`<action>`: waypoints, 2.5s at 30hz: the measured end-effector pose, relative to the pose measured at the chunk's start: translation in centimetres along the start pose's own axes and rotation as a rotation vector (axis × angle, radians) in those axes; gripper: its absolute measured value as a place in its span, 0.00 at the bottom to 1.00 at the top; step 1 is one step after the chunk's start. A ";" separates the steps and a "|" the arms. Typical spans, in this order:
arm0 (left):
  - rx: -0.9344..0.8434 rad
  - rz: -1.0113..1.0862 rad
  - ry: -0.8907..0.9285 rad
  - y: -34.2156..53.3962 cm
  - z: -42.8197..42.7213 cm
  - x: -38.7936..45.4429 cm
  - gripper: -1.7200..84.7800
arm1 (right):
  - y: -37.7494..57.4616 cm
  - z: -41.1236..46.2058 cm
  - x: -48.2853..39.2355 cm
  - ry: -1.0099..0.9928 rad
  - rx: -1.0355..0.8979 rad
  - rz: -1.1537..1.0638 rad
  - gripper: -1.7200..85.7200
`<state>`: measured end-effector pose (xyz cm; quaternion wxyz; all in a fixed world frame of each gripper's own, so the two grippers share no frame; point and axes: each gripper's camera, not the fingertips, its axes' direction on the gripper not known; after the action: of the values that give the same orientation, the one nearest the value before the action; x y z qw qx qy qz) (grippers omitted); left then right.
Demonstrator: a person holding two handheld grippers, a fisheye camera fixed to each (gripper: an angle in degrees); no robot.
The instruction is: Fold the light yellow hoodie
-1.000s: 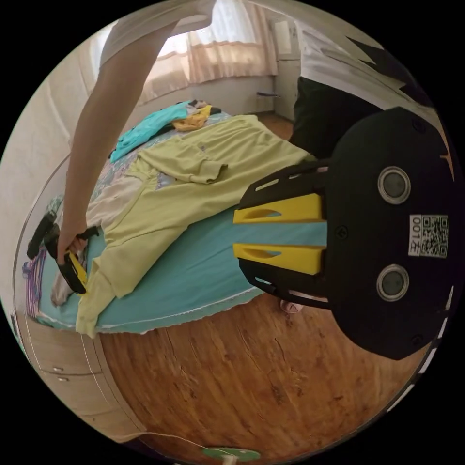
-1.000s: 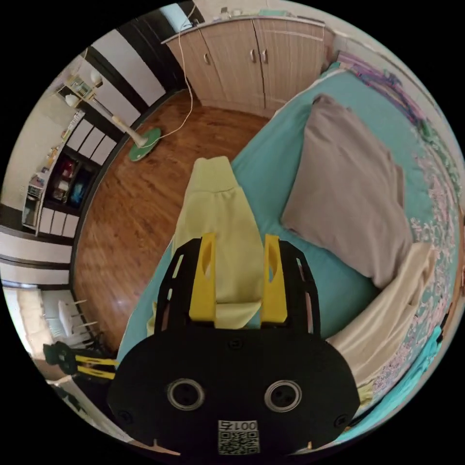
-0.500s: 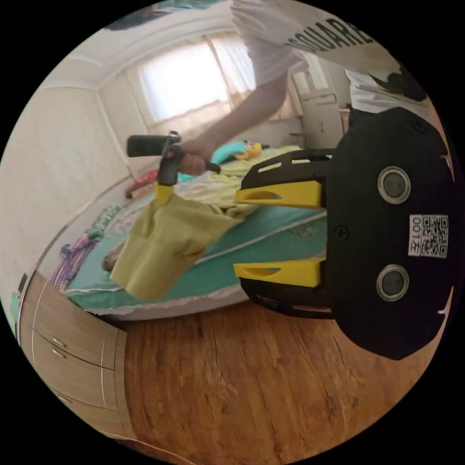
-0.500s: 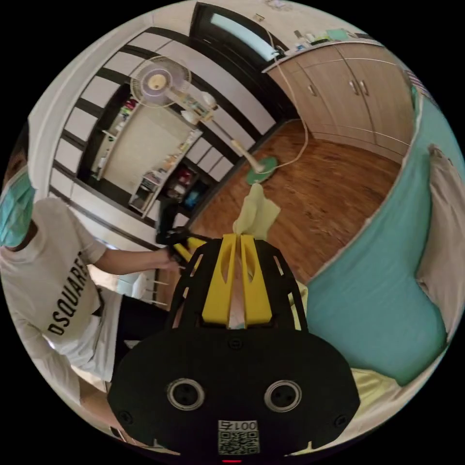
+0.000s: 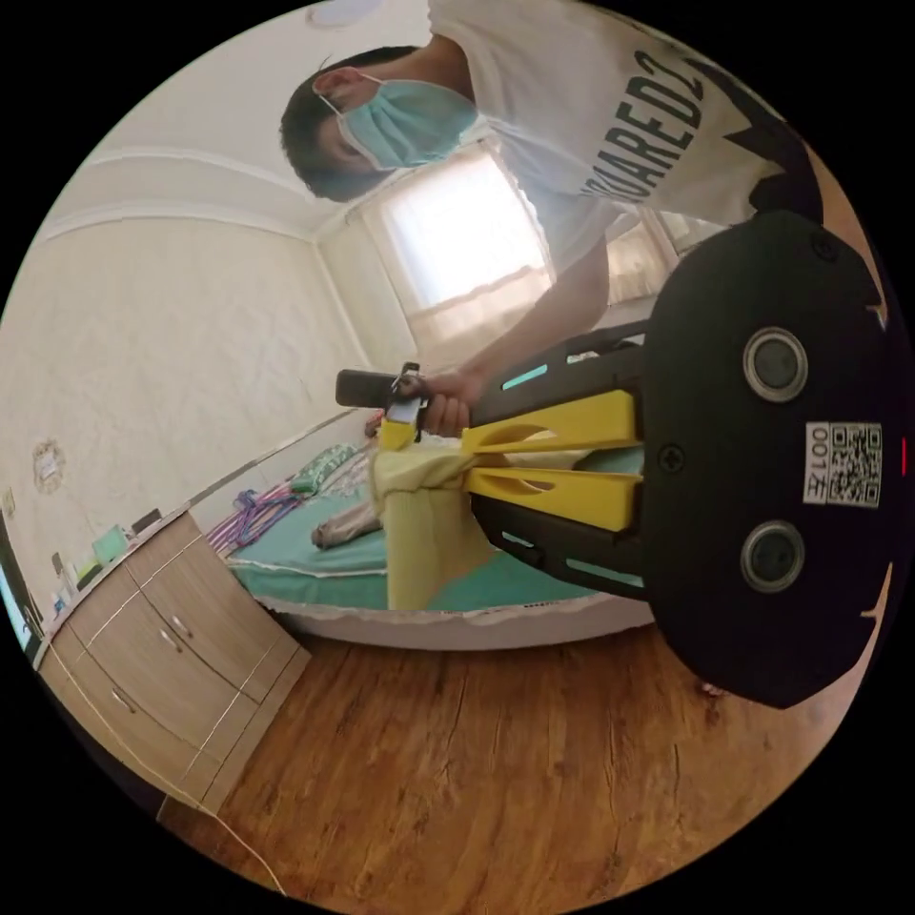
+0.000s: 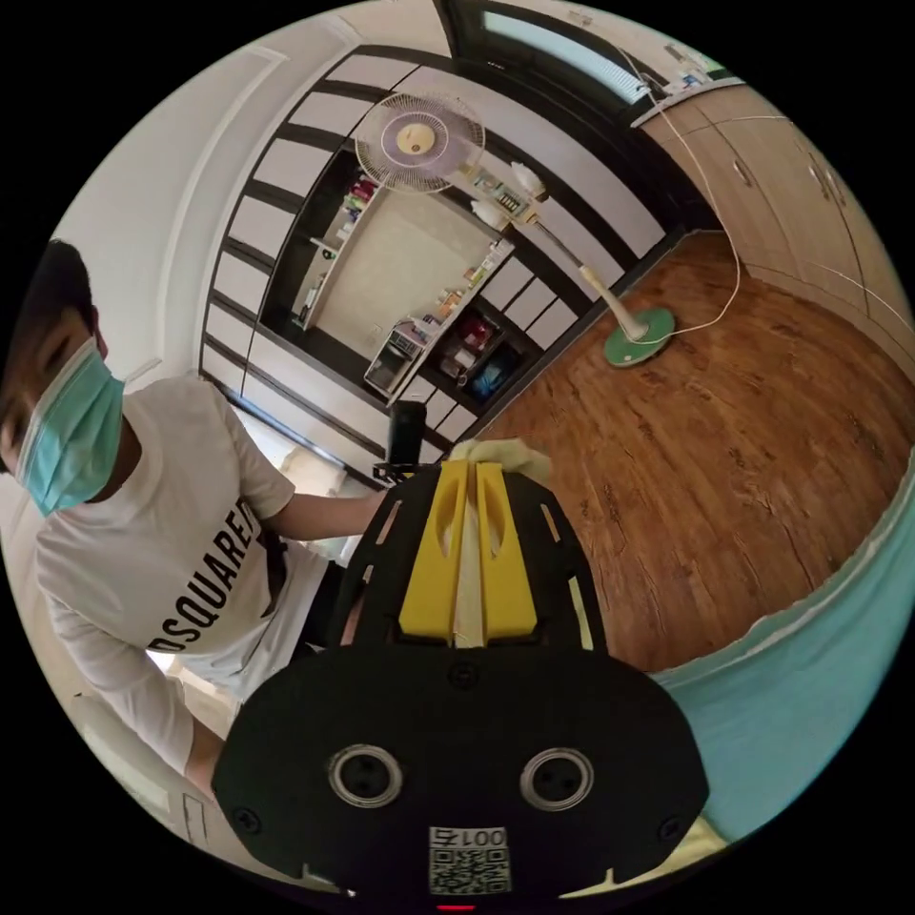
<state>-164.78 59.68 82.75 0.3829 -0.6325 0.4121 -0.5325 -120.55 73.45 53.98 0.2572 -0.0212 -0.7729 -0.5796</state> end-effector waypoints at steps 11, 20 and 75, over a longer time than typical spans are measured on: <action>-0.133 0.027 -0.548 8.4 4.8 5.3 0.01 | -4.3 15.1 -3.3 0.151 -0.301 -0.113 0.02; -0.106 -0.020 -0.636 12.5 11.3 2.1 0.01 | 9.5 8.0 -12.4 1.086 -0.004 0.217 0.03; -0.959 1.168 -0.762 17.1 70.2 -3.0 0.05 | -3.0 -11.5 -48.9 1.212 0.250 0.819 0.15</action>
<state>-97.61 59.40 56.04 0.3996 -0.5482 0.6969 0.2327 -74.85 74.99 32.89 0.8348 0.0453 -0.4857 -0.2552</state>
